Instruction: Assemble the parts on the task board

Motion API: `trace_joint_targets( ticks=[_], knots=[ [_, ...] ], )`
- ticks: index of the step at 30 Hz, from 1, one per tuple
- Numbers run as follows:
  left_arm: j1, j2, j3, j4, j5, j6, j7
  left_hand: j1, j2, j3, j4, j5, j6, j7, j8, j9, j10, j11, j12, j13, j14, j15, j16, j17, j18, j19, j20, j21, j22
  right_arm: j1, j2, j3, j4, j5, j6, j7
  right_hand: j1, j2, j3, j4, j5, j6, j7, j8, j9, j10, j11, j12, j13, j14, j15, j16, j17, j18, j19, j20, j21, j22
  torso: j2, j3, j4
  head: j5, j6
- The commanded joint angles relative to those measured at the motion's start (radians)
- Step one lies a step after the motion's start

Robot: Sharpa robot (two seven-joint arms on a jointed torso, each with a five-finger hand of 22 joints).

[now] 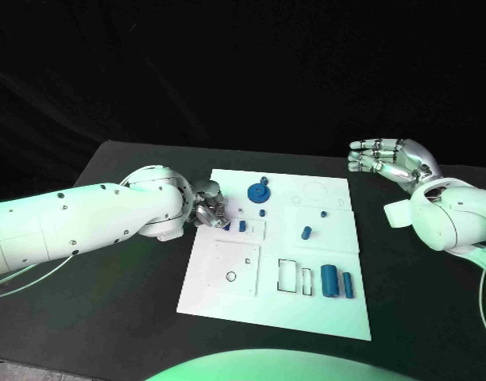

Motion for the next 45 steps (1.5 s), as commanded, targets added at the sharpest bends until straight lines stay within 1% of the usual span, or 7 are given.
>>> trace_joint_targets(
  ticks=[1, 11, 17, 30, 32, 39, 45],
  knots=[
    [-0.005, 0.002, -0.002, 0.003, -0.005, 0.029, -0.005, 0.01, -0.002, 0.179, -0.172, 0.004, 0.01, -0.006, 0.004, 0.07, 0.007, -0.002, 0.006, 0.002, -0.001, -0.004, 0.005, 0.0, -0.01, 0.007, -0.001, 0.007, 0.055, -0.001, 0.0, 0.0, 0.002, -0.001, 0.009, 0.013, -0.008, 0.006, -0.002, 0.005, 0.004, 0.006, 0.09, -0.002, -0.001, -0.001, 0.003, 0.004, -0.001, -0.004, -0.003, 0.003, -0.001, -0.007, -0.007, 0.002, -0.001, -0.002, 0.0, 0.0, 0.0011, -0.001, -0.001],
    [-0.006, 0.005, -0.002, 0.005, 0.005, 0.032, -0.005, 0.005, -0.004, 0.182, -0.172, 0.004, 0.013, -0.006, 0.005, 0.071, 0.01, -0.003, 0.008, 0.006, -0.001, -0.005, 0.005, 0.001, -0.01, 0.007, -0.001, 0.007, 0.056, -0.001, 0.0, 0.0, 0.002, -0.001, 0.009, 0.013, -0.008, 0.007, -0.003, 0.006, 0.007, 0.006, 0.09, -0.002, -0.002, -0.001, 0.002, 0.005, -0.001, -0.004, -0.003, 0.004, -0.002, -0.007, -0.007, 0.002, 0.0, -0.003, 0.0, 0.0005, 0.0002, -0.001, -0.003],
    [-0.006, 0.006, -0.002, 0.004, 0.026, 0.026, -0.002, -0.027, -0.013, 0.182, -0.162, 0.002, 0.026, -0.015, 0.018, 0.085, 0.029, -0.009, 0.021, 0.026, 0.001, -0.008, 0.005, 0.0, -0.012, 0.011, -0.002, 0.01, 0.062, -0.001, 0.0, 0.0, 0.001, -0.001, 0.009, 0.013, -0.008, 0.007, -0.003, 0.006, 0.007, 0.006, 0.09, -0.002, -0.002, -0.001, 0.002, 0.005, -0.001, -0.004, -0.003, 0.004, -0.002, -0.007, -0.007, 0.002, 0.0, -0.003, 0.0, 0.0006, 0.0012, -0.002, -0.003],
    [-0.006, 0.009, -0.002, -0.003, 0.048, 0.003, -0.001, -0.087, 0.001, 0.137, -0.121, -0.009, 0.03, -0.034, 0.038, 0.123, 0.048, -0.022, 0.024, 0.035, 0.003, -0.017, 0.006, 0.001, -0.014, 0.015, -0.007, 0.011, 0.07, -0.002, 0.001, 0.0, -0.001, 0.0, 0.01, 0.012, -0.008, 0.007, -0.003, 0.006, 0.007, 0.006, 0.09, -0.002, -0.002, -0.001, 0.002, 0.005, -0.001, -0.004, -0.003, 0.004, -0.002, -0.007, -0.007, 0.002, 0.0, -0.003, 0.0, 0.0003, 0.0003, -0.003, -0.005],
    [-0.006, 0.01, -0.002, -0.006, 0.051, -0.002, -0.001, -0.101, 0.002, 0.116, -0.105, -0.01, 0.028, -0.037, 0.036, 0.13, 0.048, -0.024, 0.023, 0.035, 0.003, -0.018, 0.006, 0.002, -0.013, 0.014, -0.008, 0.009, 0.068, -0.002, 0.001, 0.0, -0.001, 0.0, 0.009, 0.012, -0.007, 0.008, -0.003, 0.007, 0.009, 0.006, 0.09, -0.001, -0.003, -0.001, 0.002, 0.005, -0.001, -0.004, -0.003, 0.004, -0.003, -0.006, -0.007, 0.002, 0.0, -0.004, 0.0, 0.0006, 0.0004, -0.004, -0.005],
    [-0.006, 0.013, -0.003, -0.015, 0.054, -0.008, -0.002, -0.113, 0.005, 0.093, -0.083, -0.011, 0.026, -0.038, 0.028, 0.133, 0.046, -0.024, 0.02, 0.033, 0.003, -0.019, 0.007, 0.003, -0.014, 0.015, -0.009, 0.009, 0.069, -0.003, 0.0, 0.0, -0.001, 0.0, 0.009, 0.012, -0.007, 0.008, -0.003, 0.006, 0.009, 0.006, 0.09, -0.001, -0.003, -0.001, 0.002, 0.006, -0.001, -0.005, -0.003, 0.004, -0.003, -0.006, -0.007, 0.002, 0.0, -0.004, 0.0, 0.0008, 0.0004, -0.004, -0.003],
    [-0.006, 0.021, -0.003, -0.031, 0.055, -0.007, -0.004, -0.131, 0.005, 0.05, -0.041, -0.012, 0.032, -0.039, 0.016, 0.138, 0.043, -0.025, 0.019, 0.035, 0.003, -0.019, 0.006, 0.003, -0.013, 0.015, -0.009, 0.007, 0.067, -0.003, 0.0, 0.0, -0.001, 0.0, 0.009, 0.011, -0.007, 0.008, -0.003, 0.006, 0.01, 0.006, 0.09, -0.001, -0.003, -0.001, 0.002, 0.006, -0.001, -0.005, -0.003, 0.004, -0.003, -0.006, -0.007, 0.002, 0.0, -0.004, 0.0, -0.0001, -0.001, -0.006, -0.002]
  ],
)
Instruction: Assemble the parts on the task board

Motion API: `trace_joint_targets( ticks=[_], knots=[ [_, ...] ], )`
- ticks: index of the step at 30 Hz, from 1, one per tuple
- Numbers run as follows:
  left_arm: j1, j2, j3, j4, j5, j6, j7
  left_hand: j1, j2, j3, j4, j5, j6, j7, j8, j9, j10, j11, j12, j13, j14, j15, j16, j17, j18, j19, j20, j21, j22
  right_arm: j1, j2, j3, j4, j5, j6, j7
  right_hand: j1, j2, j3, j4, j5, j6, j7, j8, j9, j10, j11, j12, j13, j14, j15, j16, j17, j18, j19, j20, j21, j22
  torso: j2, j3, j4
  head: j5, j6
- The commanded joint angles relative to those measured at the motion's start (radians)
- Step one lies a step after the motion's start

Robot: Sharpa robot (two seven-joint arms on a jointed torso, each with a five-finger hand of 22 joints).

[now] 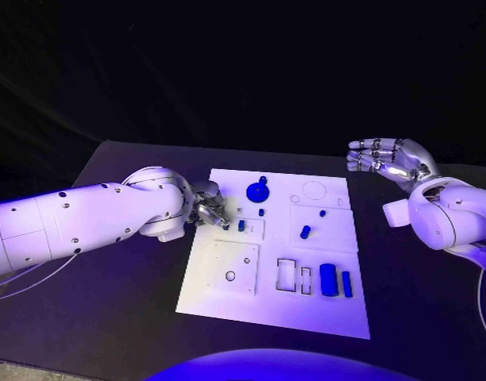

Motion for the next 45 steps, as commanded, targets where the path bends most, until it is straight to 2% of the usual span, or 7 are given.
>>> trace_joint_targets(
  ticks=[1, 11, 27, 34, 45],
  knots=[
    [-0.002, 0.006, -0.002, -0.009, 0.01, 0.001, -0.002, -0.012, 0.002, -0.018, 0.008, -0.003, 0.013, -0.01, -0.009, 0.004, -0.001, -0.003, -0.004, 0.0, -0.001, -0.005, 0.006, 0.001, -0.013, 0.008, -0.002, -0.001, 0.067, -0.001, 0.0, 0.0, 0.001, -0.002, 0.009, 0.01, -0.002, 0.003, -0.001, 0.004, 0.006, 0.006, 0.09, -0.001, -0.001, -0.001, 0.002, 0.006, -0.001, -0.005, -0.003, 0.004, -0.001, -0.006, -0.007, 0.002, 0.0, -0.001, 0.0, -0.0007, -0.0013, -0.001, 0.0],
    [-0.003, 0.01, -0.004, -0.022, 0.01, 0.016, -0.003, -0.022, 0.003, -0.101, 0.052, -0.001, 0.023, -0.01, -0.026, 0.009, -0.002, -0.003, -0.001, 0.008, -0.002, -0.005, 0.006, 0.002, -0.014, 0.009, -0.002, -0.002, 0.068, -0.001, -0.002, 0.0, 0.003, -0.002, 0.01, 0.009, -0.002, 0.003, -0.001, 0.004, 0.006, 0.006, 0.09, -0.002, -0.001, -0.002, 0.002, 0.006, -0.001, -0.005, -0.003, 0.004, -0.001, -0.006, -0.007, 0.002, 0.0, -0.002, 0.0, 0.0002, -0.0002, -0.005, -0.002],
    [-0.003, 0.006, -0.005, -0.026, 0.013, 0.045, -0.006, -0.051, 0.01, -0.169, 0.056, 0.0, 0.034, -0.01, -0.04, 0.011, -0.002, -0.002, 0.001, 0.013, -0.002, -0.004, 0.007, 0.003, -0.014, 0.01, -0.002, -0.003, 0.07, -0.001, -0.005, 0.0, 0.004, -0.002, 0.01, 0.009, -0.001, 0.002, -0.002, 0.003, 0.006, 0.006, 0.09, -0.002, -0.002, -0.002, 0.002, 0.006, -0.001, -0.005, -0.003, 0.005, -0.002, -0.006, -0.008, 0.002, 0.0, -0.002, 0.0, -0.0004, 0.0006, -0.006, -0.002],
    [-0.003, 0.002, -0.005, -0.024, 0.013, 0.038, -0.006, -0.073, 0.009, -0.218, 0.057, 0.0, 0.039, -0.01, -0.047, 0.014, -0.002, -0.002, 0.001, 0.014, -0.002, -0.004, 0.007, 0.003, -0.014, 0.012, -0.001, -0.002, 0.072, -0.001, -0.005, 0.0, 0.002, -0.002, 0.01, 0.01, -0.001, 0.002, -0.002, 0.003, 0.006, 0.006, 0.09, -0.002, -0.002, -0.002, 0.002, 0.006, -0.001, -0.005, -0.003, 0.005, -0.002, -0.006, -0.008, 0.002, 0.0, -0.002, 0.001, -0.0012, 0.0003, -0.006, -0.003],
    [-0.003, -0.013, 0.001, -0.013, 0.031, 0.011, -0.005, -0.102, 0.022, -0.269, 0.059, 0.003, 0.043, -0.009, -0.056, 0.017, -0.004, -0.001, 0.0, 0.014, -0.002, -0.004, 0.007, 0.004, -0.014, 0.012, -0.001, -0.003, 0.072, -0.001, -0.006, 0.0, 0.001, -0.002, 0.01, 0.01, -0.001, 0.002, -0.003, 0.004, 0.006, 0.006, 0.091, -0.002, -0.002, -0.003, 0.003, 0.006, -0.001, -0.006, -0.003, 0.005, -0.002, -0.007, -0.008, 0.002, 0.0, -0.003, 0.001, -0.0015, 0.0007, -0.01, -0.005]
  ],
)
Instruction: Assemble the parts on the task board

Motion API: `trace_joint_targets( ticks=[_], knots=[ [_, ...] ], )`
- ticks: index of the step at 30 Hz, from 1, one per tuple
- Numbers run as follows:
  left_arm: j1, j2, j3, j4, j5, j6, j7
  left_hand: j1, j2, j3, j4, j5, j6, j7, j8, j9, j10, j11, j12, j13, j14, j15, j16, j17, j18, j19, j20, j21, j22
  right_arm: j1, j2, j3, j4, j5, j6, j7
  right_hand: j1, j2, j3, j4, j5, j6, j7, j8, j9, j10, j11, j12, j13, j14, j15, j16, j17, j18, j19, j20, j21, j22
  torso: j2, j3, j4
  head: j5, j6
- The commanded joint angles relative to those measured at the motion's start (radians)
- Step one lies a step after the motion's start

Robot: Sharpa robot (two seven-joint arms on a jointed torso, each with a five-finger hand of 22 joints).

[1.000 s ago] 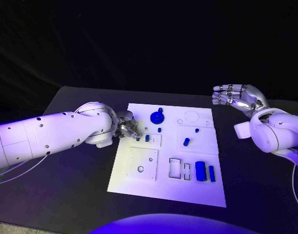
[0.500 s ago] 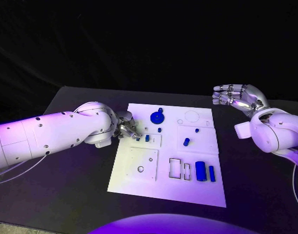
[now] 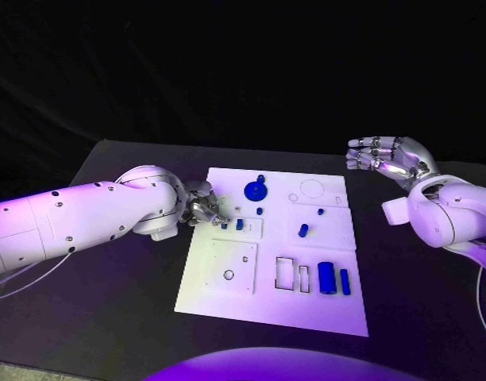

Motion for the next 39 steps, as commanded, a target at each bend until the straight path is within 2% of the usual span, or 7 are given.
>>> trace_joint_targets(
  ticks=[1, 9, 15, 22, 30, 35, 39],
  knots=[
    [-0.002, -0.001, 0.001, 0.004, 0.018, -0.008, -0.004, -0.011, 0.001, -0.011, -0.002, 0.002, 0.008, -0.003, -0.006, 0.002, -0.004, -0.001, 0.0, 0.0, -0.002, -0.004, 0.002, 0.001, -0.014, 0.005, -0.001, -0.003, 0.072, -0.001, 0.0, 0.0, 0.0, -0.002, 0.01, 0.01, -0.001, 0.002, -0.003, 0.004, 0.006, 0.006, 0.091, -0.002, -0.001, -0.003, 0.003, 0.006, -0.001, -0.006, -0.003, 0.005, -0.002, -0.007, -0.008, 0.002, 0.0, -0.001, -0.001, -0.0003, 0.0008, -0.001, 0.0],
    [-0.002, -0.001, 0.004, 0.006, 0.049, -0.03, 0.004, -0.024, 0.007, -0.028, -0.001, 0.003, 0.009, -0.002, -0.009, 0.003, -0.004, -0.001, -0.001, 0.0, -0.002, -0.004, 0.003, 0.001, -0.014, 0.005, -0.001, -0.003, 0.072, -0.001, 0.001, 0.0, -0.001, -0.002, 0.011, 0.01, -0.001, 0.002, -0.003, 0.004, 0.006, 0.006, 0.091, -0.002, -0.001, -0.003, 0.003, 0.006, -0.001, -0.006, -0.003, 0.005, -0.002, -0.007, -0.008, 0.002, 0.0, -0.001, -0.001, -0.0004, 0.0005, -0.001, -0.002],
    [-0.002, -0.001, 0.005, 0.005, 0.097, -0.05, 0.024, -0.074, 0.006, -0.093, -0.001, -0.001, 0.009, 0.0, -0.016, 0.009, -0.007, 0.001, -0.002, -0.001, -0.002, -0.002, 0.002, 0.002, -0.014, 0.003, -0.001, -0.005, 0.07, -0.002, 0.002, 0.0, -0.001, -0.002, 0.011, 0.01, -0.001, 0.002, -0.003, 0.004, 0.006, 0.006, 0.091, -0.002, -0.001, -0.003, 0.003, 0.006, -0.001, -0.006, -0.003, 0.005, -0.002, -0.007, -0.008, 0.002, 0.0, -0.001, -0.001, 0.0007, 0.0005, -0.003, -0.001],
    [-0.002, -0.005, 0.006, 0.001, 0.126, -0.069, 0.036, -0.08, 0.008, -0.104, -0.001, -0.002, 0.009, 0.0, -0.018, 0.01, -0.01, 0.001, -0.006, -0.007, -0.002, -0.002, 0.002, 0.001, -0.012, -0.001, -0.001, -0.009, 0.064, -0.003, 0.001, 0.0, -0.002, -0.002, 0.011, 0.01, -0.001, 0.002, -0.003, 0.004, 0.006, 0.006, 0.091, -0.002, -0.001, -0.003, 0.003, 0.006, -0.001, -0.006, -0.003, 0.005, -0.002, -0.007, -0.008, 0.002, 0.0, -0.001, -0.002, 0.0008, 0.0011, -0.003, -0.001],
    [-0.001, -0.015, 0.021, -0.01, 0.192, -0.115, 0.085, -0.038, 0.016, -0.159, -0.002, 0.008, -0.057, 0.023, -0.037, 0.022, -0.087, 0.022, -0.073, -0.097, -0.007, 0.013, -0.005, -0.006, 0.011, -0.075, 0.009, -0.067, -0.034, -0.003, 0.001, 0.0, -0.004, -0.002, 0.011, 0.01, -0.001, 0.003, -0.004, 0.006, 0.006, 0.005, 0.091, -0.002, -0.003, -0.003, 0.003, 0.007, -0.001, -0.007, -0.003, 0.005, -0.003, -0.007, -0.009, 0.002, 0.0, -0.002, -0.002, 0.0008, -0.0001, -0.003, 0.005],
    [0.002, -0.02, 0.033, -0.009, 0.204, -0.165, 0.137, 0.034, 0.026, -0.192, -0.003, 0.014, -0.135, 0.056, -0.036, 0.027, -0.223, 0.052, -0.153, -0.22, -0.062, 0.04, -0.076, -0.078, 0.036, -0.161, 0.032, -0.144, -0.146, -0.003, 0.002, 0.0, -0.005, -0.002, 0.011, 0.01, -0.001, 0.003, -0.004, 0.006, 0.006, 0.005, 0.091, -0.002, -0.003, -0.003, 0.003, 0.007, -0.001, -0.007, -0.003, 0.005, -0.003, -0.007, -0.009, 0.002, 0.0, -0.002, -0.002, 0.0016, -0.0002, -0.003, 0.008],
    [0.005, -0.014, 0.037, -0.009, 0.206, -0.193, 0.203, 0.08, 0.03, -0.188, -0.003, 0.016, -0.166, 0.069, -0.043, 0.016, -0.264, 0.063, -0.161, -0.24, -0.087, 0.05, -0.101, -0.104, 0.045, -0.193, 0.041, -0.176, -0.189, -0.004, 0.001, 0.0, -0.004, -0.002, 0.011, 0.01, -0.001, 0.003, -0.004, 0.006, 0.006, 0.005, 0.091, -0.002, -0.003, -0.003, 0.003, 0.007, -0.001, -0.007, -0.003, 0.005, -0.003, -0.007, -0.009, 0.002, 0.0, -0.002, -0.001, 0.0015, -0.0003, -0.007, 0.013]
  ],
)
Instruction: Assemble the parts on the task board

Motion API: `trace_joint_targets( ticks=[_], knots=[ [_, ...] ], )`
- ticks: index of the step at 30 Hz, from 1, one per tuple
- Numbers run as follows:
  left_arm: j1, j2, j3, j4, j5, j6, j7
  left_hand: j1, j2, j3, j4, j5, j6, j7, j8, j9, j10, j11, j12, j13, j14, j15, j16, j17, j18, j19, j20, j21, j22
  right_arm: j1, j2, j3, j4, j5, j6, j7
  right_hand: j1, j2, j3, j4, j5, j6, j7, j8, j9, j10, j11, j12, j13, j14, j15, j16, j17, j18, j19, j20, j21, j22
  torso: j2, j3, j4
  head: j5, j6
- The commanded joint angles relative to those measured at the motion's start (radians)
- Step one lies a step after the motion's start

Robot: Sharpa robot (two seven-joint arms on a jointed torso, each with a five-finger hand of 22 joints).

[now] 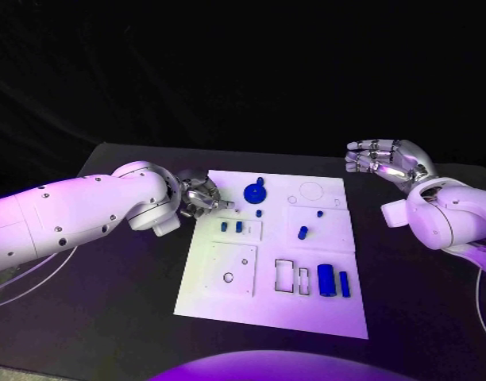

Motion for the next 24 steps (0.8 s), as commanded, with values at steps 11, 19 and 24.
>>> trace_joint_targets(
  ticks=[11, 19, 24],
  knots=[
    [0.0, 0.07, -0.016, -0.006, -0.252, -0.18, 0.387, 0.319, -0.055, 0.113, -0.022, -0.007, -0.087, 0.074, -0.144, -0.196, -0.248, 0.081, -0.201, -0.185, -0.169, 0.074, 0.163, 0.109, 0.089, -0.338, 0.066, -0.368, -0.424, -0.001, 0.002, 0.0, 0.0, -0.005, 0.012, 0.013, 0.012, 0.006, 0.002, -0.005, 0.006, 0.017, 0.087, 0.004, -0.002, 0.002, -0.001, 0.012, -0.001, -0.003, -0.005, 0.011, -0.003, -0.006, -0.006, -0.002, 0.001, -0.005, 0.002, -0.0013, -0.0005, -0.014, 0.021],
    [-0.009, 0.128, -0.036, -0.052, -0.468, -0.187, 0.425, 0.356, -0.071, 0.101, -0.026, -0.008, -0.072, 0.075, -0.17, -0.251, -0.288, 0.089, -0.259, -0.255, -0.228, 0.083, 0.146, 0.052, 0.089, -0.351, 0.075, -0.386, -0.428, -0.002, 0.004, 0.0, 0.0, -0.008, 0.012, 0.015, 0.017, 0.006, 0.004, -0.008, 0.005, 0.021, 0.085, 0.007, -0.002, 0.003, -0.002, 0.013, -0.001, -0.001, -0.006, 0.012, -0.004, -0.005, -0.006, -0.002, 0.001, -0.006, 0.002, -0.0021, -0.0001, -0.02, 0.029],
    [-0.015, 0.165, -0.051, -0.082, -0.579, -0.152, 0.402, 0.354, -0.076, 0.066, -0.017, -0.012, -0.081, 0.073, -0.182, -0.276, -0.318, 0.098, -0.279, -0.285, -0.246, 0.091, 0.157, 0.04, 0.089, -0.36, 0.084, -0.396, -0.43, -0.003, 0.005, 0.0, 0.0, -0.009, 0.013, 0.015, 0.017, 0.006, 0.004, -0.009, 0.005, 0.021, 0.085, 0.007, -0.002, 0.003, -0.002, 0.013, -0.001, -0.001, -0.006, 0.012, -0.004, -0.005, -0.006, -0.002, 0.001, -0.006, 0.003, -0.001, -0.0043, -0.021, 0.031]
  ],
)
